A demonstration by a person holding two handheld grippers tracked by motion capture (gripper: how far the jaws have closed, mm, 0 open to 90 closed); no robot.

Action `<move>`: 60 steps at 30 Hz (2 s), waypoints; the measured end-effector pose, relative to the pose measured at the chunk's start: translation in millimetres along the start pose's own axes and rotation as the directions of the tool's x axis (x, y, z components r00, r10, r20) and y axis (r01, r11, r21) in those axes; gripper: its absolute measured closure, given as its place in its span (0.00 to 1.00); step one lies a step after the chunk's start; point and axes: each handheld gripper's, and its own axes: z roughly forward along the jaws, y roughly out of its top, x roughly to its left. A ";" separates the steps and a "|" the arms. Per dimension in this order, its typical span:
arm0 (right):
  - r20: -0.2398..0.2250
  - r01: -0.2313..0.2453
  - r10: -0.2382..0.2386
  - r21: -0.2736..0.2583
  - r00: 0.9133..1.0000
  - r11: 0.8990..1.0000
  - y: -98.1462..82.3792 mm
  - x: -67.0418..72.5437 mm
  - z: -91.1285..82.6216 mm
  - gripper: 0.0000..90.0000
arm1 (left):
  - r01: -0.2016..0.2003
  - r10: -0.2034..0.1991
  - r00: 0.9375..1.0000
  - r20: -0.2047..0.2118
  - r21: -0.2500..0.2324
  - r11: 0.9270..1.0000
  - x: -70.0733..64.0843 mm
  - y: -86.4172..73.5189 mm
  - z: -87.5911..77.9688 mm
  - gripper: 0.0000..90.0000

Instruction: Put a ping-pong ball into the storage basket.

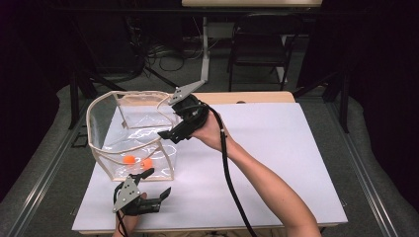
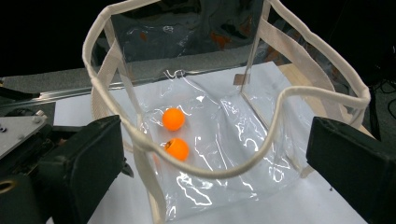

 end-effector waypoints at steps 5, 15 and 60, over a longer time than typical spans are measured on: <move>0.011 0.004 -0.004 0.004 1.000 1.000 -6.9 -0.1 -10.2 0.03 | -0.003 0.003 1.000 -0.001 -0.001 1.000 -0.3 0.5 -1.0 0.17; 0.037 0.002 -0.002 -0.004 0.999 1.000 -21.9 2.4 -33.0 0.02 | -0.006 0.006 1.000 -0.002 0.000 1.000 -1.5 0.9 -0.9 0.17; 0.158 -0.040 0.033 0.042 0.987 0.998 -116.8 6.1 -81.4 0.00 | -0.007 0.007 1.000 -0.006 -0.001 1.000 -2.2 1.9 -0.5 0.17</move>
